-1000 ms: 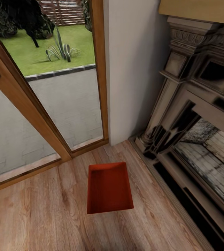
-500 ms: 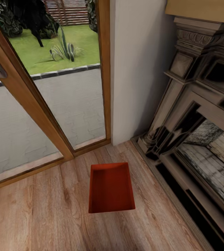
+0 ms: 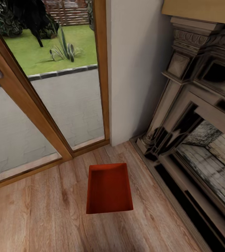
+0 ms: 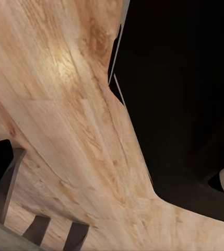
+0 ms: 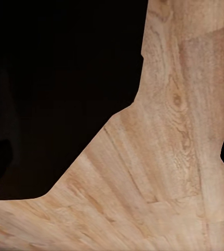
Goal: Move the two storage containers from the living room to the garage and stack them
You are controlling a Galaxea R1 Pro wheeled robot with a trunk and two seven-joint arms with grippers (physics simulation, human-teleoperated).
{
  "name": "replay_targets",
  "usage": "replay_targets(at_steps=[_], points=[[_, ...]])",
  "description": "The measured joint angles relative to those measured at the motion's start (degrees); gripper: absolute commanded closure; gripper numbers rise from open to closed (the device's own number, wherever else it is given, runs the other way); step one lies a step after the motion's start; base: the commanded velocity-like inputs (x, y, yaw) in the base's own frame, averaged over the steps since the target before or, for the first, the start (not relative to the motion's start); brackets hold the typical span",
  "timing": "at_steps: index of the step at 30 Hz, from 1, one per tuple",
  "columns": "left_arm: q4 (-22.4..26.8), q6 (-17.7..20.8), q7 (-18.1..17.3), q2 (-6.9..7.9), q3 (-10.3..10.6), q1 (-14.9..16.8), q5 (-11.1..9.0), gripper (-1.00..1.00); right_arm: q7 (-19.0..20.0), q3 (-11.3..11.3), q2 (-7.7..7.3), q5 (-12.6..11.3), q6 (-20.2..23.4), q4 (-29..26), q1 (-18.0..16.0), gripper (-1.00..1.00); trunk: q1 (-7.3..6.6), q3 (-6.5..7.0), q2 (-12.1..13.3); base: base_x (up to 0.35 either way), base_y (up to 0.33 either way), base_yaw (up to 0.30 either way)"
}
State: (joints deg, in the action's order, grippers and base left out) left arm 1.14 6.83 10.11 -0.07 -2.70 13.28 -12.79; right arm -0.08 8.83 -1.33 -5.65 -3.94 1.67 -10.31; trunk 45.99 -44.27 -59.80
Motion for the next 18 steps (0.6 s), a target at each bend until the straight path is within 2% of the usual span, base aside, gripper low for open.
replay_targets(at_steps=[18], points=[[-0.2, 0.0, 0.0, 0.16, 0.0, 0.0, 0.0, -1.0, 0.0, 0.0, 0.17, 0.0, 0.1, 0.0, 0.0, -1.0, 0.0, 0.0, 0.0, 0.0, 0.029, 0.0]])
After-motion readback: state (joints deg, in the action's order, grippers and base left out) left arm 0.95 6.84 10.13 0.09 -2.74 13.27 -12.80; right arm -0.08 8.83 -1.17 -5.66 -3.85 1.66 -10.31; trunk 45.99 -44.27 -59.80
